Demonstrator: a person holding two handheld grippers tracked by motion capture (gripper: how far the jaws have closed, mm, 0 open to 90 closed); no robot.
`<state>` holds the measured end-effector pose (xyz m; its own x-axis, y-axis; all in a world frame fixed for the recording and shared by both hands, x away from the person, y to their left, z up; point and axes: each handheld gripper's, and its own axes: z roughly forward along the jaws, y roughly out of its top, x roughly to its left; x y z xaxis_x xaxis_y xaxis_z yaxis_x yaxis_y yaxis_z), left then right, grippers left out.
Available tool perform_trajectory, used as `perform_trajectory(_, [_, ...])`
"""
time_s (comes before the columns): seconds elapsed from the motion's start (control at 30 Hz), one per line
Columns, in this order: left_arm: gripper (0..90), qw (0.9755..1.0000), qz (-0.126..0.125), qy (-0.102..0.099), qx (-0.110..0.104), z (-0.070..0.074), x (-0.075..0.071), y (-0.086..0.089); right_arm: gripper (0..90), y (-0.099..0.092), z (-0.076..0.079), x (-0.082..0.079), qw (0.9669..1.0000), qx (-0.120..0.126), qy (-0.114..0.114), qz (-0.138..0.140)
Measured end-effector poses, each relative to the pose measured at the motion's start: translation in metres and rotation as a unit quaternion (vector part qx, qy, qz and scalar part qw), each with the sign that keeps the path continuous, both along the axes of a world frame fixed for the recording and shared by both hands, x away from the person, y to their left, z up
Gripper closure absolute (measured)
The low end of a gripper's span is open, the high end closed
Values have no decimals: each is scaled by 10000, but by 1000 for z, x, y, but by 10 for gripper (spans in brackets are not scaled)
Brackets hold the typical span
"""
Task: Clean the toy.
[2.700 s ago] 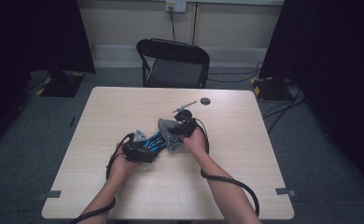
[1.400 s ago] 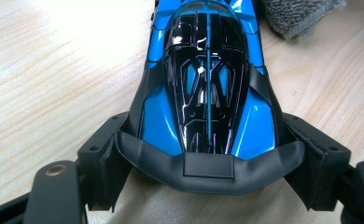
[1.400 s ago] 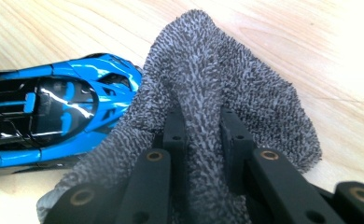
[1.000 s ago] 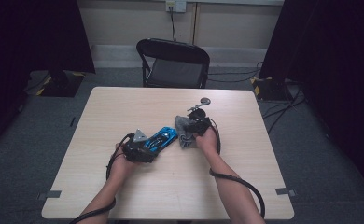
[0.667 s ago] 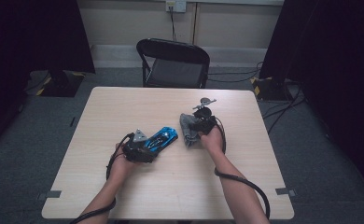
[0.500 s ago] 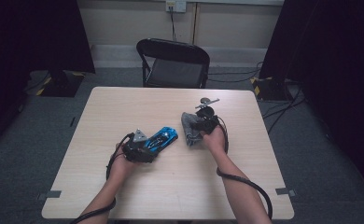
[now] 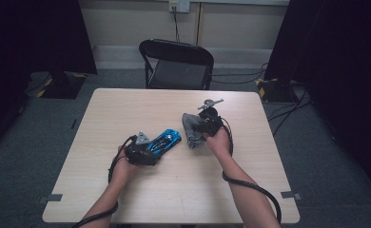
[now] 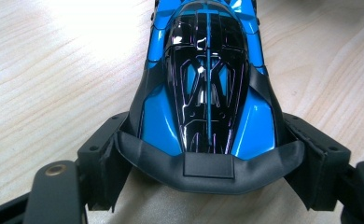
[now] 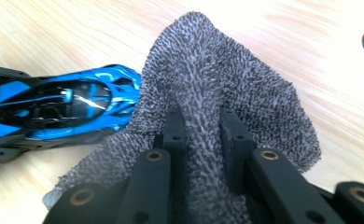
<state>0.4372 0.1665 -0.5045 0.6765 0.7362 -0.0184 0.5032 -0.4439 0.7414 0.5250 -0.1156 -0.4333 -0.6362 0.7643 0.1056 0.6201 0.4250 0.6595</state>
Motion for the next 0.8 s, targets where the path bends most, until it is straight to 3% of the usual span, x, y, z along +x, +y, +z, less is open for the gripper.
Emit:
perform_trajectory(0.47, [241,10000,2,-1,-2,0,0,0,758,19,9,-12,9989,191,-47,436])
perform_trajectory(0.8, [241,10000,-2,-2,7,0,0,0,759,46,15,-25,9953,269,-95,927])
